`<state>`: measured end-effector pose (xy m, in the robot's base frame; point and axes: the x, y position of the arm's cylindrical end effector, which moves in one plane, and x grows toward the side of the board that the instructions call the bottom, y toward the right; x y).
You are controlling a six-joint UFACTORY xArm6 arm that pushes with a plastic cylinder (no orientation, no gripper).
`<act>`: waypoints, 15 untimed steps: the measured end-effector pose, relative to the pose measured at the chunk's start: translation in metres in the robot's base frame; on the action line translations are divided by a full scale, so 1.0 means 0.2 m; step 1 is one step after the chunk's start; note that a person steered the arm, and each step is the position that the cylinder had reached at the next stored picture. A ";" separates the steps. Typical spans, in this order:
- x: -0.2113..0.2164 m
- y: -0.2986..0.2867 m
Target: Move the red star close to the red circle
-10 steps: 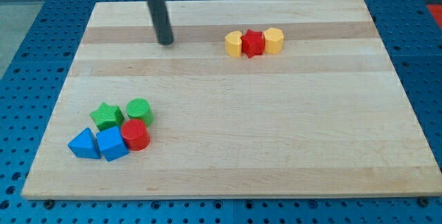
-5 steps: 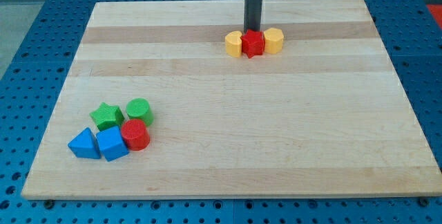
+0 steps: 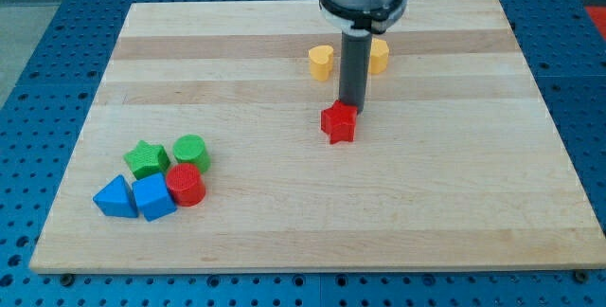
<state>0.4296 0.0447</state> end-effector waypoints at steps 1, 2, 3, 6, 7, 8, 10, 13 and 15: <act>0.11 0.00; 0.20 0.00; 0.26 -0.01; 0.26 -0.14; 0.28 -0.24; 0.36 -0.34; 0.55 -0.47; 0.74 -0.53; 0.81 -0.57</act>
<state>0.5908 -0.0686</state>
